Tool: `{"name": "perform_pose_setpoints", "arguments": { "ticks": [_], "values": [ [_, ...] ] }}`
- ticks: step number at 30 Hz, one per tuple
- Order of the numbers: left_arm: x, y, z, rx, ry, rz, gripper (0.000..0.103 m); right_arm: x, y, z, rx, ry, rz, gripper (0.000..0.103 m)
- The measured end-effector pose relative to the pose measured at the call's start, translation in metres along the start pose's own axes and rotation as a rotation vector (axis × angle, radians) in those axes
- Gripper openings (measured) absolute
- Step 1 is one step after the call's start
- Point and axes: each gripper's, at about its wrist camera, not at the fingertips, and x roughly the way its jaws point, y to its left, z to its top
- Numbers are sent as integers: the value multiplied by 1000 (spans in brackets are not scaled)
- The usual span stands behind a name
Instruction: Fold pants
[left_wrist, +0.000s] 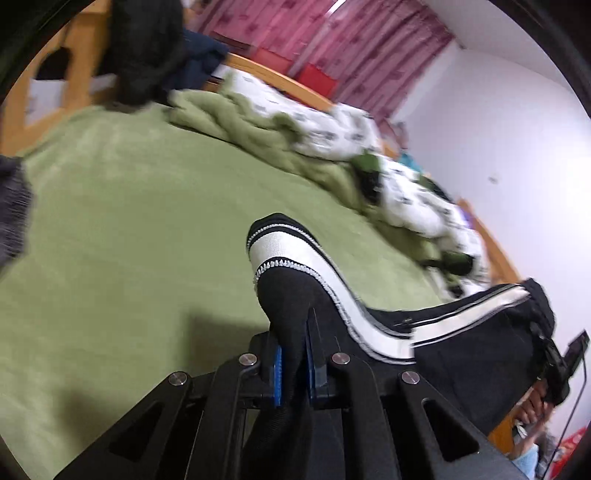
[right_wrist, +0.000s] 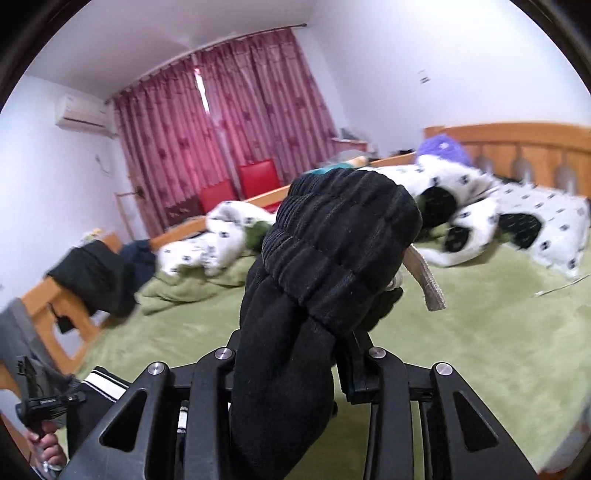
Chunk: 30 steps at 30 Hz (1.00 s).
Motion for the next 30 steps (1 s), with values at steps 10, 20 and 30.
{"name": "perform_pose_setpoints", "arguments": {
  "ticks": [10, 20, 30],
  "values": [
    [64, 93, -35, 80, 106, 354, 23, 138, -38, -136, -19, 332, -136, 36],
    [-3, 64, -66, 160, 23, 318, 57, 103, -83, -170, 12, 446, -188, 55],
    [0, 42, -161, 219, 53, 391, 61, 79, -32, -206, -180, 459, -128, 61]
  ]
}}
